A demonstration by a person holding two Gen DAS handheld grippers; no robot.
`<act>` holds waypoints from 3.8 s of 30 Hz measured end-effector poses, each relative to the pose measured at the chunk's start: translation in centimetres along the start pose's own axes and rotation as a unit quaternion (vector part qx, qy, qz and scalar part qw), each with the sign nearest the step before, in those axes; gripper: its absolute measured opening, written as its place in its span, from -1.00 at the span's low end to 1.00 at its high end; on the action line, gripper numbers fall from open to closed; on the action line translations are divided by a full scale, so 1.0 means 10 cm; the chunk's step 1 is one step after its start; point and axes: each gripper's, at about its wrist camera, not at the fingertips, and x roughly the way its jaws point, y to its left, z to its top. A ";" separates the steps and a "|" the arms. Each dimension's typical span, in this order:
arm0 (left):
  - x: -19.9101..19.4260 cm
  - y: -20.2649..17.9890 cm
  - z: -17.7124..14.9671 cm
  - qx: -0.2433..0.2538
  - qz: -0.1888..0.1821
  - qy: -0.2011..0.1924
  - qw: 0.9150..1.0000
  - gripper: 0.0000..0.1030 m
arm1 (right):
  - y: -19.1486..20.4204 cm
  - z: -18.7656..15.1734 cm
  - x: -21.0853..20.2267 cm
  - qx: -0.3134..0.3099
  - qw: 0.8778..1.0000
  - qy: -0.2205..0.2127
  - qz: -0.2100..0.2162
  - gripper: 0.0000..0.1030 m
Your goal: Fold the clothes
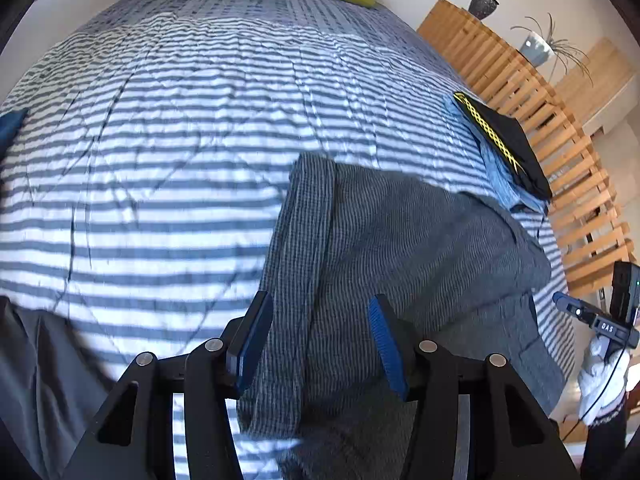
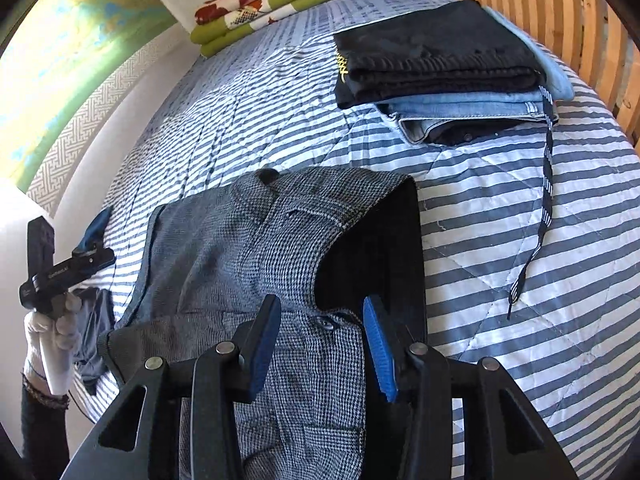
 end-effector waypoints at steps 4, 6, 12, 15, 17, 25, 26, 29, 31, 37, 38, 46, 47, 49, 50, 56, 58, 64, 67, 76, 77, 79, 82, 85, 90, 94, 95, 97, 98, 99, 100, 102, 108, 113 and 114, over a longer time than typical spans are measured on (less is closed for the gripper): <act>-0.27 0.05 -0.67 -0.007 -0.025 0.012 1.000 0.05 | -0.08 -0.39 -0.20 -0.026 0.999 0.029 0.035 -0.24; -0.41 0.07 -1.02 -0.016 -0.037 0.019 0.999 0.05 | -0.13 -0.61 -0.30 -0.030 0.997 0.042 0.053 -0.24; -0.53 0.03 -1.90 -0.039 -0.056 0.045 0.997 0.06 | -0.15 -0.96 -0.34 -0.042 0.996 0.047 0.068 -0.17; -0.48 -0.05 -2.20 -0.038 -0.059 0.059 0.996 0.06 | -0.08 -1.06 -0.22 -0.062 0.994 0.063 0.059 -0.17; -0.46 -0.10 -2.31 -0.036 -0.053 0.060 0.996 0.07 | -0.01 -1.14 -0.15 -0.080 0.992 0.080 0.048 -0.17; -0.51 -0.40 -2.38 0.007 -0.069 0.051 0.996 -0.02 | 0.13 -1.37 -0.31 -0.109 0.991 0.072 0.024 -0.61; -0.50 -0.43 -2.39 0.018 -0.064 0.055 0.996 -0.32 | 0.14 -1.39 -0.32 -0.109 0.991 0.071 0.022 -0.66; -0.49 -0.50 -2.35 0.030 -0.054 0.056 0.996 -0.81 | 0.15 -1.42 -0.35 -0.112 0.991 0.066 0.011 -0.77; -0.59 -0.55 -2.34 0.036 -0.059 0.047 0.997 -0.82 | 0.19 -1.43 -0.36 -0.113 0.992 0.063 -0.007 -0.82; -1.16 -0.74 -2.52 0.087 -0.075 0.015 0.993 -0.83 | 0.31 -1.50 -0.77 -0.136 0.990 0.026 -0.033 -0.86; -1.22 -0.78 -2.58 0.095 -0.079 0.015 0.992 -0.83 | 0.31 -1.52 -0.87 -0.137 0.990 0.018 -0.032 -0.87; -0.84 -0.64 -3.04 0.093 -0.075 0.101 0.988 -0.81 | 0.22 -1.95 -0.80 -0.153 0.985 0.050 -0.063 -0.87; -0.80 -0.62 -3.06 0.091 -0.079 0.110 0.987 -0.80 | 0.21 -1.97 -0.72 -0.154 0.984 0.064 -0.068 -0.87; -0.79 -0.64 -3.07 0.100 -0.075 0.117 0.985 -0.80 | 0.21 -2.00 -0.60 -0.160 0.981 0.077 -0.083 -0.87; -0.82 -0.65 -3.08 0.108 -0.077 0.117 0.984 -0.76 | 0.21 -2.02 -0.57 -0.164 0.979 0.083 -0.087 -0.87; -1.14 -0.53 -2.96 0.115 -0.058 0.117 0.985 -0.39 | 0.15 -1.94 -0.69 -0.172 0.977 0.099 -0.081 -0.80; -1.31 -0.47 -2.76 0.106 -0.057 0.085 0.989 -0.39 | 0.16 -1.86 -0.84 -0.154 0.982 0.081 -0.079 -0.72; -1.32 -0.52 -1.90 0.104 -0.037 -0.010 0.994 -0.38 | 0.22 -1.34 -1.08 -0.100 0.993 -0.024 -0.061 -0.72; -1.00 -0.55 -1.56 0.100 -0.036 -0.007 0.994 -0.38 | 0.28 -1.03 -0.85 -0.083 0.994 -0.049 -0.055 -0.72; -0.06 -0.42 -2.07 0.100 -0.009 0.077 0.992 -0.43 | 0.37 -0.75 0.23 -0.099 0.992 0.016 -0.079 -0.72; -0.09 -0.45 -2.12 0.114 -0.004 0.072 0.991 -0.43 | 0.35 -0.81 0.32 -0.103 0.991 0.030 -0.083 -0.72; -0.19 -0.44 -2.16 0.102 -0.001 0.074 0.992 -0.40 | 0.33 -0.91 0.37 -0.119 0.988 0.037 -0.093 -0.72; -0.47 -0.44 -2.26 0.102 -0.012 0.056 0.993 -0.25 | 0.30 -0.93 0.19 -0.109 0.990 0.031 -0.087 -0.72; -0.77 -0.38 -2.43 0.099 -0.025 0.042 0.994 -0.12 | 0.29 -1.02 -0.17 -0.129 0.987 0.008 -0.094 -0.70; -1.08 -0.31 -2.83 0.061 -0.069 0.050 0.995 0.00 | 0.28 -1.43 -0.70 -0.167 0.979 -0.033 -0.115 -0.25; -1.11 -0.37 -3.18 0.051 -0.096 0.060 0.992 0.02 | 0.18 -1.74 -0.93 -0.150 0.983 -0.022 -0.105 -0.19; -1.10 -0.40 -3.24 0.053 -0.101 0.061 0.992 0.02 | 0.14 -1.80 -0.98 -0.139 0.985 -0.019 -0.098 -0.19; -1.02 -0.51 -3.32 0.063 -0.102 0.062 0.991 0.00 | 0.04 -1.90 -1.03 -0.123 0.988 -0.012 -0.087 -0.19; -0.98 -0.54 -3.33 0.065 -0.098 0.061 0.991 -0.02 | -0.01 -1.93 -1.04 -0.113 0.990 -0.012 -0.083 -0.19; -0.96 -0.57 -3.33 0.066 -0.100 0.059 0.991 -0.24 | -0.06 -1.95 -1.03 -0.107 0.991 -0.009 -0.081 -0.19; -0.93 -0.60 -3.33 0.067 -0.101 0.058 0.991 -0.38 | -0.08 -1.97 -1.01 -0.098 0.992 -0.008 -0.080 -0.19; -0.95 -0.62 -3.33 0.068 -0.096 0.048 0.992 -0.59 | -0.14 -1.96 -0.95 -0.078 0.995 -0.002 -0.064 -0.19; -1.06 -0.67 -3.31 0.078 -0.096 0.028 0.992 -0.80 | -0.16 -1.86 -0.70 -0.050 0.998 0.026 -0.012 -0.19; -1.13 -0.78 -3.31 0.096 -0.090 0.023 0.991 -0.83 | -0.02 -1.90 -0.49 -0.081 0.994 0.063 -0.034 -0.34; -1.18 -0.79 -3.30 0.095 -0.090 0.019 0.991 -0.83 | -0.01 -1.92 -0.47 -0.085 0.994 0.067 -0.034 -0.83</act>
